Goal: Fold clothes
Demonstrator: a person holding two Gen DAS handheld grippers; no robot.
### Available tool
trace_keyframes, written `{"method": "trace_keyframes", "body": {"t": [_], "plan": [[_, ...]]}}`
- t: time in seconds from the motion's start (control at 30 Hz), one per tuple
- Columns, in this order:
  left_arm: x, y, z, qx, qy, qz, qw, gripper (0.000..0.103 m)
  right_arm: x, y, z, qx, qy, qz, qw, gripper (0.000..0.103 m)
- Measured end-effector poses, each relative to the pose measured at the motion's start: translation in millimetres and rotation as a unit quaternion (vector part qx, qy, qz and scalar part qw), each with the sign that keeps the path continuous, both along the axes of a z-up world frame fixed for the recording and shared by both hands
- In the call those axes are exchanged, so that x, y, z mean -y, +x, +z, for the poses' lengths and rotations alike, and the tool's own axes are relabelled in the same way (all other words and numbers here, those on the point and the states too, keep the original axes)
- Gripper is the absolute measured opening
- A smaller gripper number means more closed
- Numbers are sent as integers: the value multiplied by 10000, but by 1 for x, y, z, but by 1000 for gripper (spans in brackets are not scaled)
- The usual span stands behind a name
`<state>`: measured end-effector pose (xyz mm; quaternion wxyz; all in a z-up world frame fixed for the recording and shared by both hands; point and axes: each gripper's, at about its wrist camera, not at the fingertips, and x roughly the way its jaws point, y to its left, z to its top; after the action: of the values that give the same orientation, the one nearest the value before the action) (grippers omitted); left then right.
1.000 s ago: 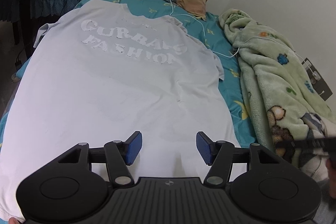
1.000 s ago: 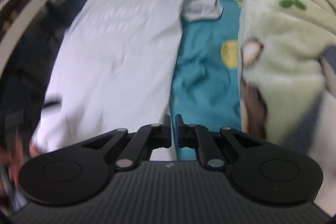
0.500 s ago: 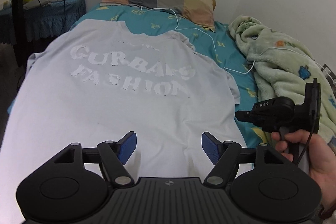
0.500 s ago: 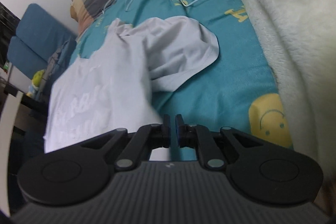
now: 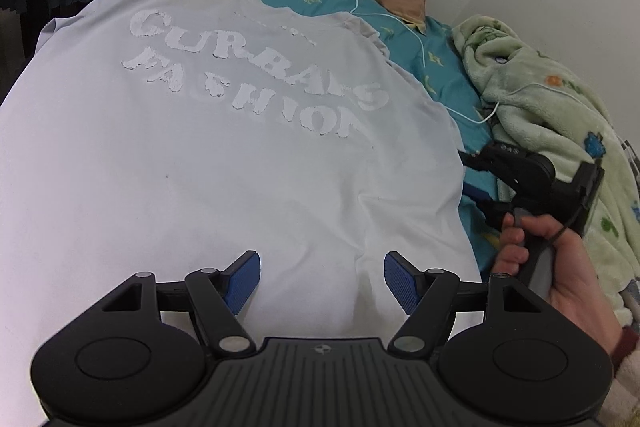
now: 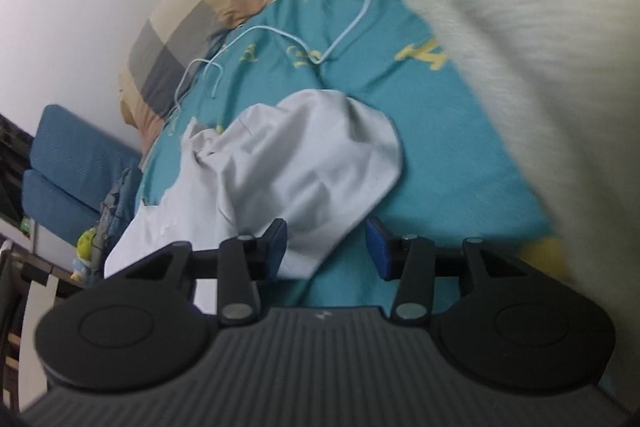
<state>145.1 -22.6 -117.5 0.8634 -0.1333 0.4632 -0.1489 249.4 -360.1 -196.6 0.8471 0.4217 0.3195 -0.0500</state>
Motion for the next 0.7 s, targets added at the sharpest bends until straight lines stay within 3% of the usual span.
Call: {"method": "trace_keyframes", "body": {"t": [0.03,0.07,0.1,0.13,0.23,0.33,0.4,0.43,0.57,0.7], "plan": [[1,-1,-1,-11,7,-18,10000,71,-3,5,0,45,-61,56,10000,43],[2,-2,-3,-21,25,-38,10000,71,-7,9,2,45,-196,122,9997,22],[2,-2,-4,-21,49,-40,10000,71,-11,14,4,-5,-367,204,9991,9],[2,-3,-4,-19,73,-40,10000,71,-14,18,7,-54,-537,286,9981,6],[2,-4,-6,-6,112,-21,9999,71,-25,23,27,-137,-1684,420,9847,5],[-1,-2,-4,29,77,36,10000,71,-30,25,46,-294,-3120,394,9488,5],[-1,-2,-4,21,82,52,10000,71,-24,26,51,-405,-3760,252,9254,5],[-2,-2,-4,15,85,60,9999,71,-20,26,53,-455,-3958,175,9170,5],[-4,-1,-5,-31,39,97,9999,71,-14,25,49,-546,-4182,121,9066,5],[-7,0,5,119,-47,169,9998,71,-18,21,53,-314,-4264,187,9038,5]]}}
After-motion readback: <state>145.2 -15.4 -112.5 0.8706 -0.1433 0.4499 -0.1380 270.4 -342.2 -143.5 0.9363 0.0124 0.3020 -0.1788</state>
